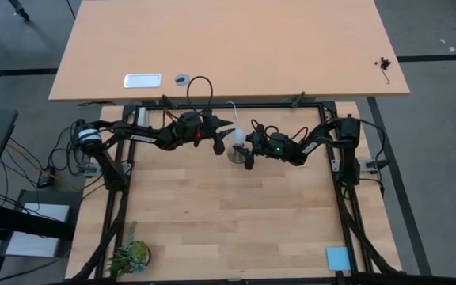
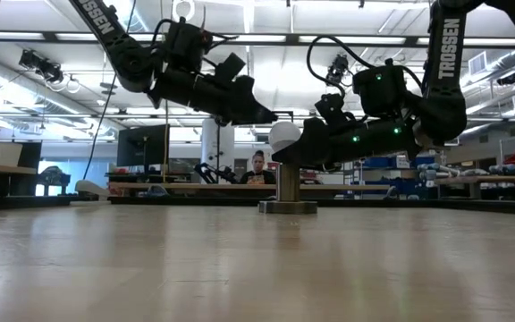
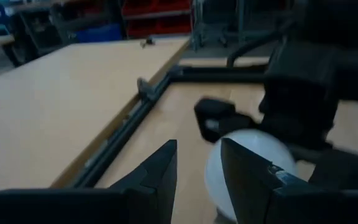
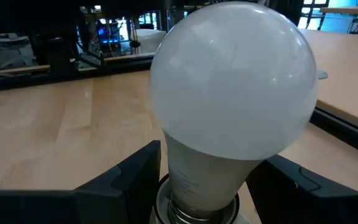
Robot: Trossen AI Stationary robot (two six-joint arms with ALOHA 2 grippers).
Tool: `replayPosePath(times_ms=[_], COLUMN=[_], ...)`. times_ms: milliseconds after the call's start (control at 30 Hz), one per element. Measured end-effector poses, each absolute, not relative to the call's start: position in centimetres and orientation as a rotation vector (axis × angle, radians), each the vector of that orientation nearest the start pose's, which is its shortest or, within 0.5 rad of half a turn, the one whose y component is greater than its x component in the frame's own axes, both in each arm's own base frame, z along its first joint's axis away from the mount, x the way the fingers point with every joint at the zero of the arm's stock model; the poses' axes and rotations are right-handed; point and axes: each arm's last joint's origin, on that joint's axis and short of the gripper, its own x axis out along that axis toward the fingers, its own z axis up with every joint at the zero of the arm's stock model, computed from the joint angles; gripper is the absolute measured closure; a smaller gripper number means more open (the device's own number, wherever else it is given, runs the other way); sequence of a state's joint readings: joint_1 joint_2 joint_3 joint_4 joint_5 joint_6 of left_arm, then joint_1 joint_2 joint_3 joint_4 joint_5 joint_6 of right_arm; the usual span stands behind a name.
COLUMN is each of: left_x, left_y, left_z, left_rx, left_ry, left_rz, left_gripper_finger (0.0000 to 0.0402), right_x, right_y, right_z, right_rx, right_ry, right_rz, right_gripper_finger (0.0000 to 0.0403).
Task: Screw lightbulb
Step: Insert the white lightbulb into the gold lamp
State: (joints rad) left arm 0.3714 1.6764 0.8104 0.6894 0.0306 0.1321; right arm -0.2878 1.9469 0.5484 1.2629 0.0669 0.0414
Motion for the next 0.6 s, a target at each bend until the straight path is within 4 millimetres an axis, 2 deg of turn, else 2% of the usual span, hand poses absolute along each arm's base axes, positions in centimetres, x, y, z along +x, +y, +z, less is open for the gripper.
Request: replayPosePath(times_ms=[133, 333, 500, 600], left_x=[32.4, 32.6, 33.5, 34.2], left_y=[12.5, 12.7, 12.7, 12.5], left_z=[19.9, 20.3, 20.9, 20.3], left_rx=[0.124, 0.135, 0.179, 0.193], left_ry=[0.222, 0.234, 0.286, 0.322], left_rz=[0.328, 0.328, 0.309, 0.290], left_gripper_finger=[0.0302, 0.0392, 0.0395, 0.0399], right_x=[30.0, 30.0, 30.0, 30.0], right_y=[-9.1, -9.1, -9.1, -9.1], right_z=[10.5, 10.5, 10.6, 10.7], right_rx=[0.056, 0.056, 0.044, 0.030], right_ry=[0.128, 0.128, 0.121, 0.112], right_rz=[-0.357, -0.357, -0.356, -0.361], right_gripper_finger=[0.0174, 0.0174, 0.0174, 0.0174])
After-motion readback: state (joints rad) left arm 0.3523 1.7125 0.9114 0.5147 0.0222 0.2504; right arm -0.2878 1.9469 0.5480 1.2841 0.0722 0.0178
